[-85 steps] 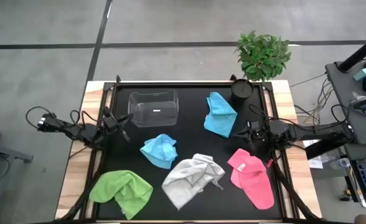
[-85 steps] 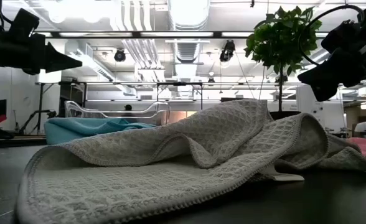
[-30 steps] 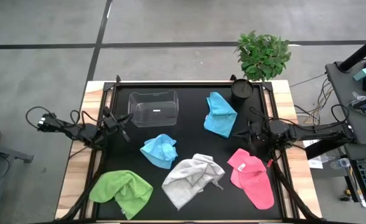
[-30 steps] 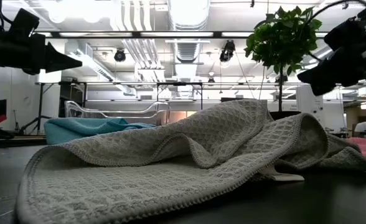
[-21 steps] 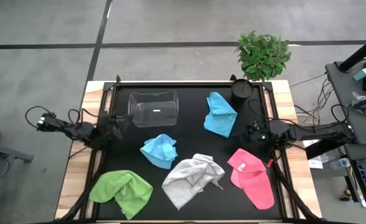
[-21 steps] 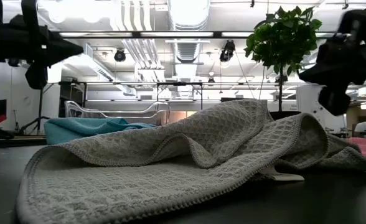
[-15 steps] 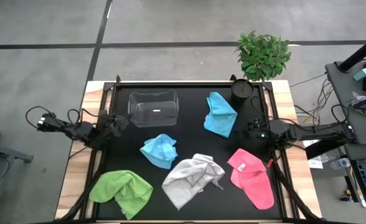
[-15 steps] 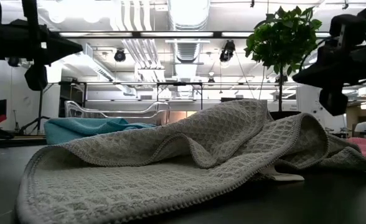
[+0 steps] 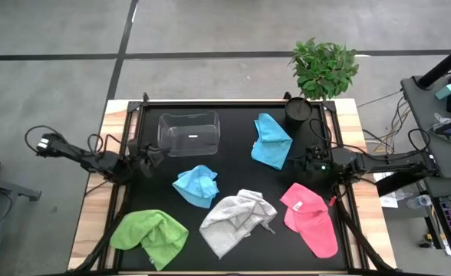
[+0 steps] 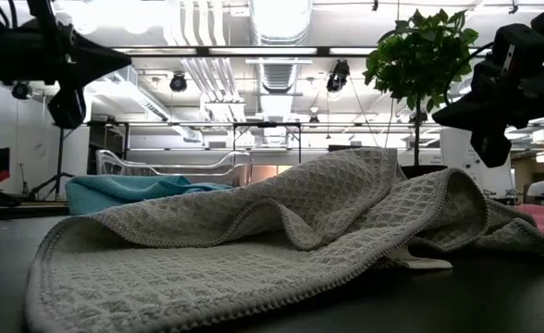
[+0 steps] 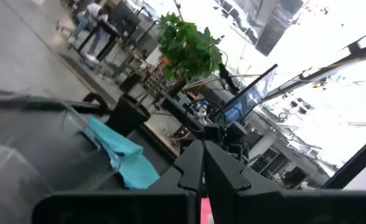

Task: Fold microfiber towels
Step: Fold the gray microfiber cloth

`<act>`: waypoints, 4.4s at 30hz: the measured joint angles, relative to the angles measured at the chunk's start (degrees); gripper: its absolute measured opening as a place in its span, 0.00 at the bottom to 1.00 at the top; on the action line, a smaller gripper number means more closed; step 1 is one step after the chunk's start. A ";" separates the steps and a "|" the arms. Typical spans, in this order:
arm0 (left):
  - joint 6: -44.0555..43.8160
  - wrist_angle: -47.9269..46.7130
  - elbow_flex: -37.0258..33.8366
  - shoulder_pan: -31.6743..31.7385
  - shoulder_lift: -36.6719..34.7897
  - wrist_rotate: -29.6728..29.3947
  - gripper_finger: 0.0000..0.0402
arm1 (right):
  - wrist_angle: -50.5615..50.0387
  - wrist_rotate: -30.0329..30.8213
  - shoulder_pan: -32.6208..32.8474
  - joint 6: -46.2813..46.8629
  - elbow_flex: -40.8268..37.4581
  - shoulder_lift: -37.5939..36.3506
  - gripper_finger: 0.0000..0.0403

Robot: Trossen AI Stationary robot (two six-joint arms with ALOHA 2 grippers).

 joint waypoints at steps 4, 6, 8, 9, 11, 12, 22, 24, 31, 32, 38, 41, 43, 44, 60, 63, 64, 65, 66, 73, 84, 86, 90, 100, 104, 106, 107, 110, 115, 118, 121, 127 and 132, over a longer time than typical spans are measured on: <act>5.91 7.67 0.00 0.00 4.31 -0.07 0.00 | 0.03 0.12 0.00 -0.02 0.02 0.00 0.02; 8.63 10.79 0.00 0.01 6.24 -0.10 0.00 | 0.33 1.58 0.00 -0.04 0.00 0.00 0.02; 11.25 12.91 0.00 0.04 8.04 -0.17 0.00 | 1.35 3.64 0.00 -0.89 -0.01 0.00 0.02; 12.78 14.22 -0.02 0.04 8.87 -0.18 0.00 | 2.59 3.93 -0.01 -2.03 -0.01 0.01 0.02; 14.81 16.42 0.11 0.04 10.40 -0.20 0.00 | 6.42 3.81 0.00 -3.79 -0.01 0.35 0.02; 15.28 16.92 0.26 0.04 11.05 -0.21 0.00 | 8.47 3.70 0.00 -4.58 -0.01 0.53 0.02; 15.28 16.94 9.33 0.04 21.30 1.84 0.00 | 28.52 3.57 0.00 -17.87 0.46 6.60 0.02; 17.45 17.06 11.42 0.03 23.90 3.29 0.00 | 28.16 3.55 0.00 -20.40 2.32 8.17 0.02; 26.83 17.16 18.46 0.04 32.97 4.22 0.00 | 24.94 3.56 0.00 -31.85 12.96 15.43 0.02; 27.63 17.03 19.21 0.04 34.13 4.20 0.00 | 23.52 3.55 0.00 -33.49 14.62 16.60 0.02; 34.67 16.96 23.21 0.04 40.04 4.02 0.00 | 18.69 3.53 0.00 -38.30 21.62 24.15 0.02; 36.93 17.01 24.89 0.04 42.19 3.69 0.00 | 19.50 3.51 0.02 -38.51 23.29 28.72 0.02; 37.34 17.02 25.50 0.04 43.41 3.69 0.00 | 18.78 3.40 0.02 -38.62 23.67 31.98 0.02; 37.35 17.05 25.68 0.04 43.97 3.69 0.00 | 18.47 3.43 0.02 -38.44 23.80 33.60 0.02; 38.74 17.09 25.64 0.70 45.46 3.25 0.00 | 18.28 -12.35 0.24 -28.05 30.25 54.76 0.09; 42.91 17.60 25.64 0.81 45.54 2.93 0.00 | 14.40 -14.77 1.32 -28.95 32.93 57.44 0.17; 43.21 17.58 25.64 0.81 45.62 2.93 0.00 | 12.22 -15.39 1.96 -30.25 34.02 58.29 0.20; 43.23 17.53 25.63 0.81 45.65 2.93 0.00 | 9.71 -16.09 2.79 -31.66 35.16 58.89 0.23; 43.18 17.57 25.64 0.81 45.65 2.94 0.00 | 6.47 -16.49 3.82 -33.11 36.41 59.45 0.25; 43.11 17.61 25.62 0.81 45.65 2.93 0.00 | -18.25 -16.14 12.39 -36.26 46.69 62.03 0.35; 38.00 17.60 25.59 0.74 45.65 2.91 0.00 | -14.11 -3.87 19.08 -34.51 48.25 69.03 0.30; 37.02 17.76 25.59 0.74 45.65 2.91 0.00 | -11.49 -3.59 19.06 -34.93 48.17 70.89 0.29; 36.96 19.63 25.59 0.72 45.63 2.93 0.00 | -7.20 -3.95 19.06 -35.85 48.84 73.31 0.23; 37.22 23.30 26.63 0.66 47.56 6.84 0.04 | -7.66 4.79 17.07 -38.03 53.96 72.91 0.03; 37.52 23.08 29.67 0.57 51.22 10.91 0.14 | -7.93 7.67 13.99 -36.12 58.42 72.28 0.02; 39.24 22.98 31.42 0.63 53.86 10.85 0.21 | -7.95 7.93 12.28 -34.62 60.56 72.28 0.02; 40.21 22.65 32.47 0.66 55.38 10.75 0.25 | -8.08 7.97 11.47 -34.02 61.39 72.28 0.02; 42.95 21.07 35.45 0.63 60.02 9.65 0.36 | -7.98 7.97 9.25 -32.97 63.59 72.28 0.02; 46.37 19.38 39.80 0.55 67.40 -3.03 0.56 | -7.91 7.97 6.96 -31.87 65.74 72.28 0.02; 46.68 19.31 41.59 0.56 70.37 -8.44 0.64 | -7.82 7.97 6.13 -31.47 65.94 72.28 0.02; 46.62 17.13 42.61 0.55 71.70 -8.80 0.69 | -7.96 7.98 5.82 -31.50 65.85 72.28 0.02; 41.73 9.63 42.47 0.54 71.07 -8.48 0.70 | -8.06 7.94 5.90 -32.26 66.04 72.28 0.02; 35.80 2.49 42.47 0.90 70.48 -0.73 0.70 | -7.93 7.93 5.88 -33.42 66.69 72.24 0.02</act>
